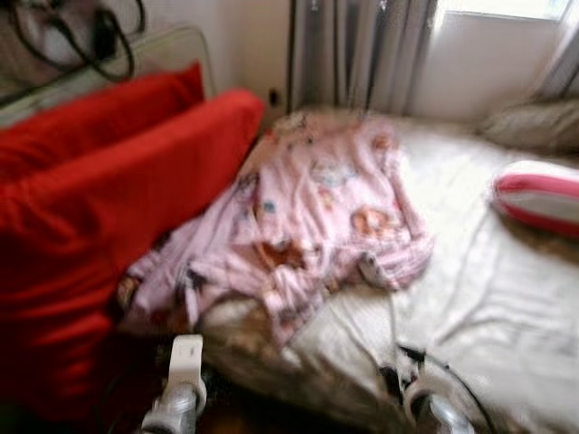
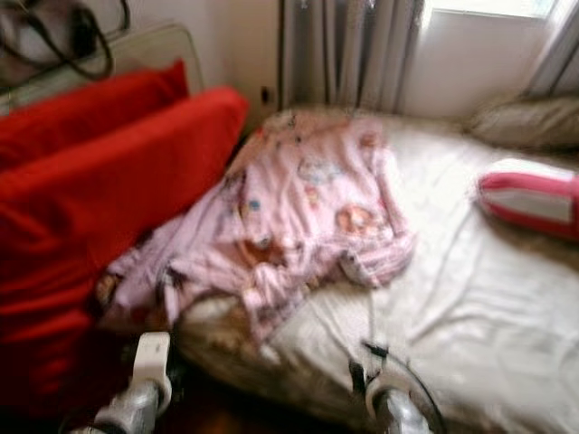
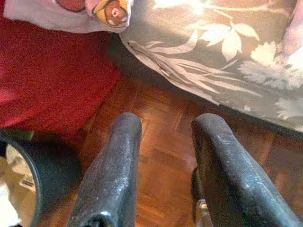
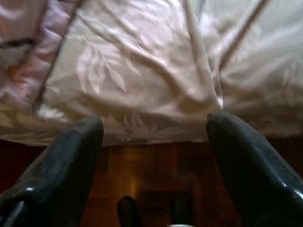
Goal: Clean up the room
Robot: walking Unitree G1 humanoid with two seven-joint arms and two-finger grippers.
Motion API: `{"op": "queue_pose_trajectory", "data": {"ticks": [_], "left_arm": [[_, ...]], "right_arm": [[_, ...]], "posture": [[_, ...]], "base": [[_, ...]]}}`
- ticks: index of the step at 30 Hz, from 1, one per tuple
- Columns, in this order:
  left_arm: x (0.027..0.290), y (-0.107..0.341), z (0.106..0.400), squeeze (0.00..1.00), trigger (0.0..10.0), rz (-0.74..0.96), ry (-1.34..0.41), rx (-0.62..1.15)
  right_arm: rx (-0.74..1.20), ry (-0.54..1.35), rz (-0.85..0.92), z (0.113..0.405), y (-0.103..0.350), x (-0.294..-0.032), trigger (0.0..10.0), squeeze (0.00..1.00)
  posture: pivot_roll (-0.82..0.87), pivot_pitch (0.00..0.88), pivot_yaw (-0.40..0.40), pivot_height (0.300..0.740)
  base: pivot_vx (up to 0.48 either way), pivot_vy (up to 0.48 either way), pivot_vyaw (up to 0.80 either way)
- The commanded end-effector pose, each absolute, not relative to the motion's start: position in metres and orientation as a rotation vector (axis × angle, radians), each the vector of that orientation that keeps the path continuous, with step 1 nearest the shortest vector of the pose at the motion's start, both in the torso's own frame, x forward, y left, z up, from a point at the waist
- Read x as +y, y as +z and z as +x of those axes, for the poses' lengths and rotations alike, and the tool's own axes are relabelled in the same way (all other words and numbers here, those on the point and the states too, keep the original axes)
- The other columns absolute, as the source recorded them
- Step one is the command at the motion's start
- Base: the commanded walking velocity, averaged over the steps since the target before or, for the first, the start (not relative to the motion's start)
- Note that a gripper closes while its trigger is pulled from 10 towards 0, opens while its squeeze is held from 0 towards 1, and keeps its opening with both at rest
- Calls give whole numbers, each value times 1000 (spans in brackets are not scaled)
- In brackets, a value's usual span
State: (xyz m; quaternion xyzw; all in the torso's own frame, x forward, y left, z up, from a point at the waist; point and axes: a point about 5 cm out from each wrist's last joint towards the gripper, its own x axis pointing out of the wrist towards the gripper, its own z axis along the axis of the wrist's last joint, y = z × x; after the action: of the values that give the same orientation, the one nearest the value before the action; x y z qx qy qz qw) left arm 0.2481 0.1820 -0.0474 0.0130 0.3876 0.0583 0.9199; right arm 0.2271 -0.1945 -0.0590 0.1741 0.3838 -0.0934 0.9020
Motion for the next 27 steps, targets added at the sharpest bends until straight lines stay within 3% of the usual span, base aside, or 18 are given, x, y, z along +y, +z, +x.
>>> {"op": "queue_pose_trajectory", "data": {"ticks": [1,16,21,27], "left_arm": [[177,-47,249,0,10000,21,108,795],[177,-45,252,0,10000,13,107,782],[178,-45,252,0,10000,20,105,788],[178,-44,253,0,10000,28,96,787]], "right_arm": [[799,-219,370,223,-61,-199,10000,0],[795,-197,341,226,-59,-198,10000,0],[790,-185,331,227,-58,-198,10000,0],[784,-168,340,228,-58,-196,10000,0]], "posture": [[71,0,-12,740],[75,0,-12,740],[74,0,-9,740],[73,0,-7,740]], "base": [[0,311,0],[0,55,0],[0,0,754],[328,0,800]]}}
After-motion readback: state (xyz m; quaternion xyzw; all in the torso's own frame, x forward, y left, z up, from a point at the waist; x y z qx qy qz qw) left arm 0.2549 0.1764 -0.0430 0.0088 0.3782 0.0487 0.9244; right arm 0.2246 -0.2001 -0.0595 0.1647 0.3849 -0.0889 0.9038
